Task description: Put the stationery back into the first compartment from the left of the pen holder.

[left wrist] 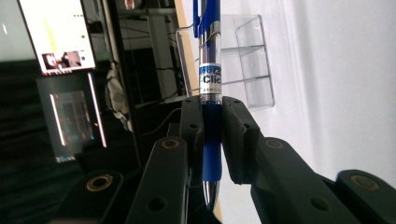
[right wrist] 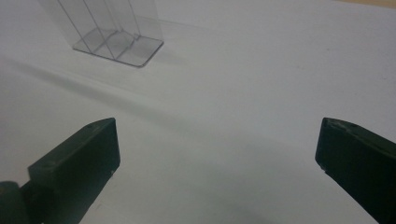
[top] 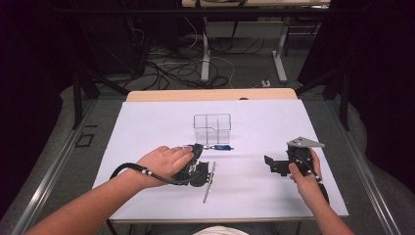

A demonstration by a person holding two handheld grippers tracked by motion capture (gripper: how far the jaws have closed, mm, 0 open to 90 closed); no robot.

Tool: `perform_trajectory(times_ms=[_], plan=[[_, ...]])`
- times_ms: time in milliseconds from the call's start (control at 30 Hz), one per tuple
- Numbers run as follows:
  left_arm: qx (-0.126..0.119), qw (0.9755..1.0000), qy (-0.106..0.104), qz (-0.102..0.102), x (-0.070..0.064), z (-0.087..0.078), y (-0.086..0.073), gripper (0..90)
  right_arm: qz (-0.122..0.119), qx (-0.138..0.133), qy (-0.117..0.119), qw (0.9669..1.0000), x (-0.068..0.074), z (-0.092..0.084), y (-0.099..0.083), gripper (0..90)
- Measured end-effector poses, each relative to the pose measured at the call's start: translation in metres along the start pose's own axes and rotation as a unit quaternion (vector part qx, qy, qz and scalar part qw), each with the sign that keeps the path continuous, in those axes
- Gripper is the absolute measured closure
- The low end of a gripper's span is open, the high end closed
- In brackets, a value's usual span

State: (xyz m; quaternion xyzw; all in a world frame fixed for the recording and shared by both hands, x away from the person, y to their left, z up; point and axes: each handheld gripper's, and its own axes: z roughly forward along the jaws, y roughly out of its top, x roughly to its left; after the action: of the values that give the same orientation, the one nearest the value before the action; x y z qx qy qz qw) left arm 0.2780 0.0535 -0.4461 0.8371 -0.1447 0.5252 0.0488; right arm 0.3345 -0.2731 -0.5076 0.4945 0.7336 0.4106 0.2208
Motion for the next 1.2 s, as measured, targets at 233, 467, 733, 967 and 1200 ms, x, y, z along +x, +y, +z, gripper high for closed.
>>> perform_trajectory(times_ms=[233,467,733,967,1200], plan=[[0.005,0.9982,0.016,0.058,0.000,-0.005,-0.003,79.3,-0.031,0.015,0.059,0.9977,0.013,-0.005,0.021,0.0],[0.002,0.9975,0.019,0.068,0.000,-0.006,-0.005,79.3,-0.164,0.048,0.089,0.9813,0.038,-0.006,0.054,1.8],[0.007,0.9995,0.010,0.031,-0.004,-0.007,-0.007,79.3,-0.275,0.058,0.105,0.9540,0.066,-0.007,0.086,13.7],[0.014,0.9992,0.010,0.036,-0.004,-0.007,-0.008,79.3,-0.344,0.071,0.112,0.9294,0.082,-0.006,0.102,23.9],[0.012,0.9993,0.006,0.036,-0.005,-0.007,-0.008,79.3,-0.420,0.080,0.117,0.8962,0.098,-0.004,0.114,40.8]])
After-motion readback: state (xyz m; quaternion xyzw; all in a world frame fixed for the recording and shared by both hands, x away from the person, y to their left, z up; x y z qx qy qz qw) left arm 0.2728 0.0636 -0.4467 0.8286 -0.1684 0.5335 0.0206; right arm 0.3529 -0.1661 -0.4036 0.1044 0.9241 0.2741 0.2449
